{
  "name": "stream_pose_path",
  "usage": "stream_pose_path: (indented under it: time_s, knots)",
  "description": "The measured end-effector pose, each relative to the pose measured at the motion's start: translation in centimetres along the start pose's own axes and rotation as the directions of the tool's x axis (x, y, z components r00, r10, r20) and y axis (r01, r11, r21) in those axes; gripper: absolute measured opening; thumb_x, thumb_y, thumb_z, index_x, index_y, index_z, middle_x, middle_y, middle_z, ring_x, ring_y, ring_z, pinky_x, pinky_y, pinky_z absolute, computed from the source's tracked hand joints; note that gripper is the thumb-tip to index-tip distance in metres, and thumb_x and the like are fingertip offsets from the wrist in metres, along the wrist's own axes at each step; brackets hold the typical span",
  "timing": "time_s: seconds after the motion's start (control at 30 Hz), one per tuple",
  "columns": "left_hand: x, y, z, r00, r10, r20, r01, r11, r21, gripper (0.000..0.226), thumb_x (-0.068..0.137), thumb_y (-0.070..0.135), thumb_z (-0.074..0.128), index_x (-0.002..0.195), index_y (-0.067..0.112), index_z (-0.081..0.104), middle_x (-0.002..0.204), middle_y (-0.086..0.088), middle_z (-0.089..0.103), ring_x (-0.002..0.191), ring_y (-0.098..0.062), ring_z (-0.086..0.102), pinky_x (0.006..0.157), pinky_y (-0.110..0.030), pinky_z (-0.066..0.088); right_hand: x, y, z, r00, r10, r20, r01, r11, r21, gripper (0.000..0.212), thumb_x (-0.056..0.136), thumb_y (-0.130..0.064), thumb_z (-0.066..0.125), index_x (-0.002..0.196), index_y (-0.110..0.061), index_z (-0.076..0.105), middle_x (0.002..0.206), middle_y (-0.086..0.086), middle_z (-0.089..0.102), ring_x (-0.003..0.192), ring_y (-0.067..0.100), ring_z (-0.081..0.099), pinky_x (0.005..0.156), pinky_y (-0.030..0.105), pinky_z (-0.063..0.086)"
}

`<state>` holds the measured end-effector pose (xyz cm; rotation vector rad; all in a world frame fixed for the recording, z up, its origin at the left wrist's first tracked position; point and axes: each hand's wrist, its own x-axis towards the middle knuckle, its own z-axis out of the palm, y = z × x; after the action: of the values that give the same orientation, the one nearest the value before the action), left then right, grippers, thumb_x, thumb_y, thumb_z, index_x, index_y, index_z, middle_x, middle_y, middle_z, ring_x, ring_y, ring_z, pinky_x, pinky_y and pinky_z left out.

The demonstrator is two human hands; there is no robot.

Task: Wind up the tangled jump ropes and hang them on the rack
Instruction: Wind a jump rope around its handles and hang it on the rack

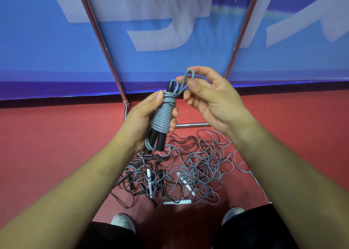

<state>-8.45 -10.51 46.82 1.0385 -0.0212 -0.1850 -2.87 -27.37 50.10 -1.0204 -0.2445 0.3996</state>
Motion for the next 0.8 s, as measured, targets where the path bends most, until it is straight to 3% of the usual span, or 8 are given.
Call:
stream_pose_path:
  time_s: [0.17,0.33,0.6,0.8]
  knots:
    - [0.1,0.3,0.5,0.995,0.047,-0.092,-0.046,0.999,0.021,0.033,0.096,0.031,0.048,0.114,0.004,0.050,0.080,-0.014,0.062,0.056,-0.026,0.058,0.053,-0.030,0.051,0.1,0.1,0.2,0.995,-0.034,-0.095,0.022,0.992,-0.122,0.018,0.069,-0.003,0.073,0.086,-0.004,0.066,0.083,0.025,0.064,0.058,0.016,0.060,0.057,0.022,0.051]
    - [-0.1,0.5,0.6,0.986,0.132,-0.102,-0.117,0.983,0.139,0.034,0.096,0.026,0.051,0.127,0.013,0.053,0.081,-0.017,0.062,0.059,-0.029,0.059,0.055,-0.031,0.052,0.1,0.3,0.7,0.997,-0.001,-0.082,-0.029,0.933,-0.360,0.012,0.083,0.007,0.070,0.079,-0.004,0.070,0.073,0.022,0.063,0.052,0.016,0.056,0.053,0.023,0.048]
    - [-0.5,0.7,0.3,0.987,0.154,-0.040,-0.135,0.943,0.305,0.032,0.096,0.027,0.050,0.128,0.025,0.057,0.088,-0.015,0.066,0.065,-0.030,0.060,0.063,-0.034,0.052,-0.1,-0.3,0.9,0.976,0.162,-0.147,-0.195,0.947,-0.255,0.006,0.084,-0.003,0.071,0.079,-0.003,0.068,0.072,0.010,0.065,0.050,0.009,0.052,0.049,0.019,0.046]
    - [-0.6,0.5,0.4,0.992,0.128,0.008,-0.121,0.919,0.376,0.040,0.097,0.024,0.049,0.136,0.018,0.052,0.090,-0.008,0.069,0.069,-0.024,0.064,0.064,-0.032,0.054,-0.1,-0.9,0.4,0.962,0.192,-0.196,-0.246,0.920,-0.304,0.013,0.082,-0.001,0.074,0.073,-0.005,0.066,0.066,0.009,0.064,0.048,0.009,0.050,0.048,0.019,0.045]
